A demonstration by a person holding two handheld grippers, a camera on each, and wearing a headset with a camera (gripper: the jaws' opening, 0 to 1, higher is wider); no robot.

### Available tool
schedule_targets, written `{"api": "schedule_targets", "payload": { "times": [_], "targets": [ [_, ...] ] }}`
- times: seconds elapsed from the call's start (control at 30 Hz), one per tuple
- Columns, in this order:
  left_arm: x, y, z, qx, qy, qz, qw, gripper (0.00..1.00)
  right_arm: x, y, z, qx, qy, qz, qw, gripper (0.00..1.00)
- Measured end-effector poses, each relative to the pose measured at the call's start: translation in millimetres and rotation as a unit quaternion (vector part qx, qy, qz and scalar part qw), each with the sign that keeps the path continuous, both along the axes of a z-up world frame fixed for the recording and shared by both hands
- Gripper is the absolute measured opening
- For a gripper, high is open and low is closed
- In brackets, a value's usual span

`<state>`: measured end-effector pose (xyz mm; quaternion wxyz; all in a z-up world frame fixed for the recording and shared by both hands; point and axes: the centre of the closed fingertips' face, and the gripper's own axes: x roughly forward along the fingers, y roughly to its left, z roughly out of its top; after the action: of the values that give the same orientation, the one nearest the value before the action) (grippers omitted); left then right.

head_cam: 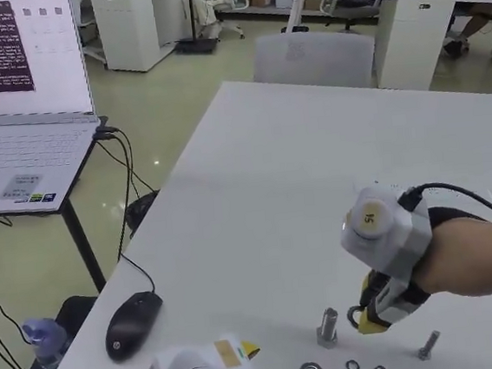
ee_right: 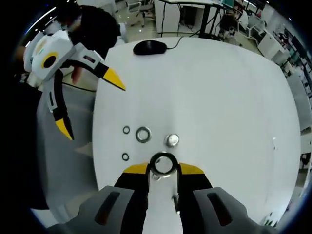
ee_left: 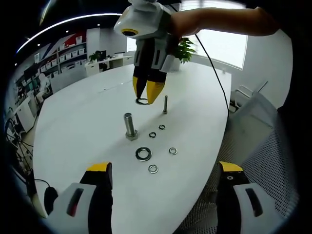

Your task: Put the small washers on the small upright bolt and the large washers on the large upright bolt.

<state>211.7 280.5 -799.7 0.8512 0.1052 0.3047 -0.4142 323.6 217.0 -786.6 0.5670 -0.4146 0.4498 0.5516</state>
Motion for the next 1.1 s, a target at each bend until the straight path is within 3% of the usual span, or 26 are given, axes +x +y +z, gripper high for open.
{"api": "schedule_targets", "payload": {
  "times": [0.57, 1.1],
  "targets": [
    [-2.7, 3.7, -2.3, 0.005, 0.004, -0.001, 1.0000, 0.87, 9.1, 26.3, -15.3, -0.007, -0.001, 0.010, 0.9999, 0.22],
    [-3.8, 6.9, -5.1, 0.004, 0.009, 0.003, 0.9999, 0.85, 12.7, 32.6, -27.5, -0.025, 0.002, 0.015, 0.9996, 0.22]
  ]
}}
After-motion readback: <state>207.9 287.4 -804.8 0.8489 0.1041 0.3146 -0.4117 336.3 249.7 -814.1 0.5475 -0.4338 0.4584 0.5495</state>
